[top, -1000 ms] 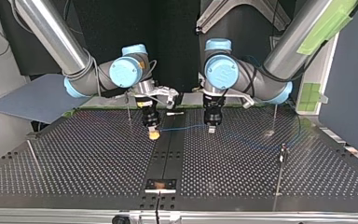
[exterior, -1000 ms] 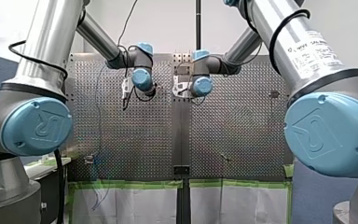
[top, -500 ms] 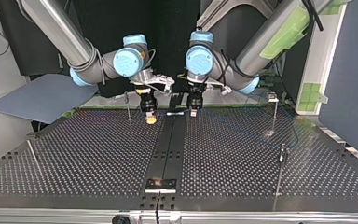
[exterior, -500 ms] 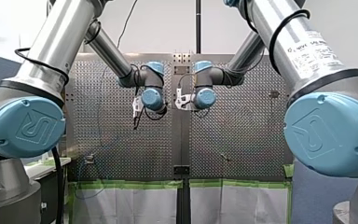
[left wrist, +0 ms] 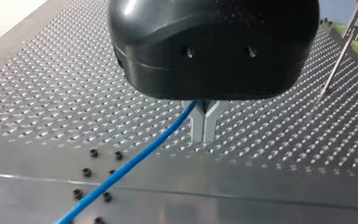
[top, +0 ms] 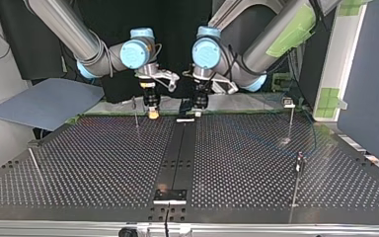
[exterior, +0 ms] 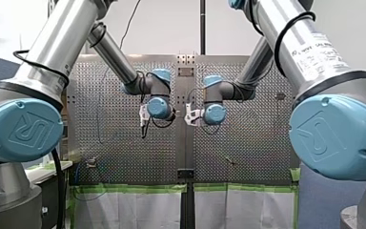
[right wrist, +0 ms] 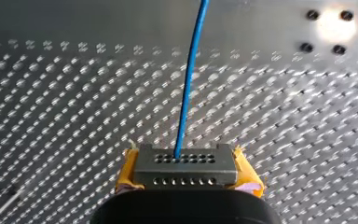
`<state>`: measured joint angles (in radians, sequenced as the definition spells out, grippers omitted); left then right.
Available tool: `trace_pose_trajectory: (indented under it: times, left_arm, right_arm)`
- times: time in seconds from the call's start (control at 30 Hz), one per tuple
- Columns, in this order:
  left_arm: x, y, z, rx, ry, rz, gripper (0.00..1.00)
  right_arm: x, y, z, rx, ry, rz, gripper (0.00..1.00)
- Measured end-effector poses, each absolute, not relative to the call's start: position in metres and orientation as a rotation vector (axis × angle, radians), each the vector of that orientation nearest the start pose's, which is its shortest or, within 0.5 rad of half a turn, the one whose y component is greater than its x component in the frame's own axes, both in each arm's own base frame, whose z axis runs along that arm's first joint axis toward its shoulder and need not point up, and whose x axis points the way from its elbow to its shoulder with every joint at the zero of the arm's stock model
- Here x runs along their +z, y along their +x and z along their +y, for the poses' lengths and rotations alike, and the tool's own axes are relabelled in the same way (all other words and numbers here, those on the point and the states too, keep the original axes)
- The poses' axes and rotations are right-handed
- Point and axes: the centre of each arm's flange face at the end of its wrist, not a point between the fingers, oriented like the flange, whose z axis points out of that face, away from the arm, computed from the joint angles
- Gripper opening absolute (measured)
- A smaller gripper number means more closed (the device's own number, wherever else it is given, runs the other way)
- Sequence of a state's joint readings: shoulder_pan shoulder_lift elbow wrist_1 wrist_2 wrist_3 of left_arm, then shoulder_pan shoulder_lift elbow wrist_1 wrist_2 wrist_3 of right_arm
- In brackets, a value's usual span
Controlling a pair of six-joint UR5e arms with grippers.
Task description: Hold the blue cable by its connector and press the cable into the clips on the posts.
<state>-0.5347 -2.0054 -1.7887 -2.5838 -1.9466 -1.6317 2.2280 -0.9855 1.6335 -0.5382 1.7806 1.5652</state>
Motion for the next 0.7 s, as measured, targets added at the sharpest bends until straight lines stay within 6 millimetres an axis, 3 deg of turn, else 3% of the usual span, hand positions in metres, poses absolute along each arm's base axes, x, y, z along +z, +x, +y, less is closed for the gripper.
trace_pose_trajectory:
  times: [0.27, 0.7]
  left_arm:
    - [0.165, 0.439, -0.391, -0.172, 0.121, 1.669, 0.00]
    - [0.097, 0.427, -0.409, -0.185, 0.157, 1.717, 0.00]
  right_arm:
    - [0.129, 0.453, -0.429, 1.400, 1.639, -1.029, 0.00]
    - [0.020, 0.412, -0.396, 1.242, 1.723, -1.104, 0.00]
